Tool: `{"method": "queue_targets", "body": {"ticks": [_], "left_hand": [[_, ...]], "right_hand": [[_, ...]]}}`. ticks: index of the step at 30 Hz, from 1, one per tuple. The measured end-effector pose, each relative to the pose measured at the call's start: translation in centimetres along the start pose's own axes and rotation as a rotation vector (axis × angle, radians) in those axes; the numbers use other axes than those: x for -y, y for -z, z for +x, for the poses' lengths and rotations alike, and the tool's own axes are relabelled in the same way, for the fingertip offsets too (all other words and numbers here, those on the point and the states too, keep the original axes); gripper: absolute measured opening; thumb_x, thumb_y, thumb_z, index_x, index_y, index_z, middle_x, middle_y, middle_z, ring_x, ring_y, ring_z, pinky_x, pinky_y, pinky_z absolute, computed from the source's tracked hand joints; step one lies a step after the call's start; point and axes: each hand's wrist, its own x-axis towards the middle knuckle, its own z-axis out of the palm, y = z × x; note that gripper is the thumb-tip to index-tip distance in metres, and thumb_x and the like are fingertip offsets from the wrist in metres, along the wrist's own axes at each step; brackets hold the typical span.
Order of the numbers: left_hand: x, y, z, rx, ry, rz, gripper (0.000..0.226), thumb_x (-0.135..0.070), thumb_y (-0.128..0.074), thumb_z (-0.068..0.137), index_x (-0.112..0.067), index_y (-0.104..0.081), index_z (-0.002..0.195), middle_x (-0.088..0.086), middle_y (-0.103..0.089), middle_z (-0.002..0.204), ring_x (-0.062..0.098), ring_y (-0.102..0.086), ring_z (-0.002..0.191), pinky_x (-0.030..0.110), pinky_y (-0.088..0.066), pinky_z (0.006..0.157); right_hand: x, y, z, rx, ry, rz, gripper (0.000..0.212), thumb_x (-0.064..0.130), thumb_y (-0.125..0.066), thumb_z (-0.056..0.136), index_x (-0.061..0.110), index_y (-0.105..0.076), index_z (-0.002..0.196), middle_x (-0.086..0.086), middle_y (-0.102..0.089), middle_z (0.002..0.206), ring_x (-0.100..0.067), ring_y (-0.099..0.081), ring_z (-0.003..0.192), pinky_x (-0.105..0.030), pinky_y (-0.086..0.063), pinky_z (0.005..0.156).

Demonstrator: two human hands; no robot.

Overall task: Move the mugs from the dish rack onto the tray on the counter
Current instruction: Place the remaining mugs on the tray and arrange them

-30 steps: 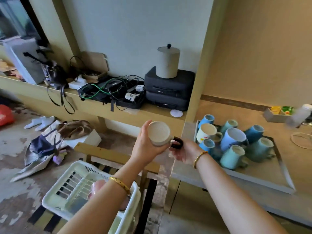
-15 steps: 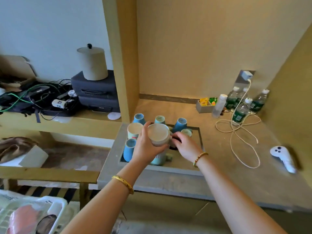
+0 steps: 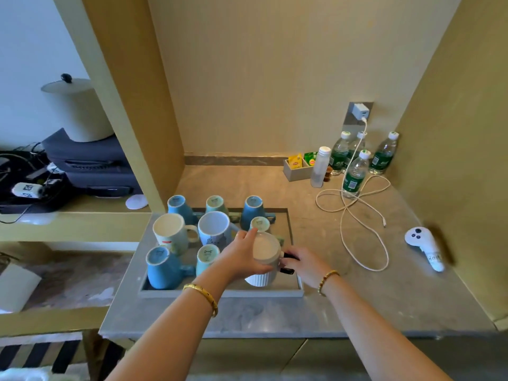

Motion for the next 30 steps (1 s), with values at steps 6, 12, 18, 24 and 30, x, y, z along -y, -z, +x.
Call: {"method": "queue_targets", "body": {"ticks": [6, 12, 18, 24, 30], "left_hand": [[0.4, -1.9, 1.7, 0.02, 0.038, 0.009, 0.103, -0.055, -0.073, 0.063, -0.024, -0.016, 0.143, 0.005, -0.03, 0.14, 0.022, -0.043, 0.123, 0.031, -0.04, 0.098], [1.2, -3.3, 1.6, 0.048, 0.088, 0.068, 0.102, -0.059, -0.07, 0.064, -0.021, -0.018, 0.143, 0.005, -0.032, 0.14, 0.023, -0.047, 0.122, 0.034, -0.042, 0.097], [1.8, -3.7, 1.8, 0.069, 0.102, 0.217, 0.099, -0.061, -0.07, 0.063, -0.02, -0.022, 0.139, 0.005, -0.039, 0.135, 0.024, -0.052, 0.116, 0.035, -0.048, 0.089], [1.5, -4.3, 1.9, 0.039, 0.11, 0.282, 0.095, -0.059, -0.072, 0.063, -0.02, -0.024, 0.136, 0.004, -0.042, 0.13, 0.023, -0.05, 0.114, 0.036, -0.05, 0.086], [1.6, -4.3, 2.0, 0.027, 0.108, 0.329, 0.094, -0.061, -0.071, 0.064, -0.019, -0.026, 0.135, 0.005, -0.044, 0.129, 0.023, -0.047, 0.119, 0.035, -0.049, 0.088]], "right_hand": [[-2.3, -0.2, 2.4, 0.031, -0.068, -0.036, 0.015, 0.024, -0.054, 0.09, 0.016, -0.067, 0.094, -0.005, -0.069, 0.096, -0.021, -0.061, 0.092, -0.034, -0.046, 0.084], [-3.9, -1.4, 3.3, 0.079, -0.08, -0.071, 0.016, 0.025, -0.055, 0.09, 0.014, -0.066, 0.095, -0.005, -0.069, 0.094, -0.018, -0.059, 0.088, -0.027, -0.043, 0.073], [-4.5, -1.8, 4.0, 0.107, -0.073, -0.119, 0.01, 0.024, -0.056, 0.09, 0.021, -0.065, 0.092, 0.001, -0.065, 0.091, -0.015, -0.056, 0.086, -0.024, -0.039, 0.07], [-5.0, -1.7, 4.3, 0.108, -0.088, -0.112, 0.018, 0.023, -0.055, 0.091, 0.024, -0.066, 0.105, 0.002, -0.066, 0.101, -0.012, -0.054, 0.089, -0.024, -0.038, 0.078], [-4.9, -2.0, 4.7, 0.084, -0.092, -0.15, 0.019, 0.024, -0.055, 0.091, 0.019, -0.067, 0.105, -0.005, -0.069, 0.104, -0.018, -0.058, 0.091, -0.026, -0.042, 0.078]]}}
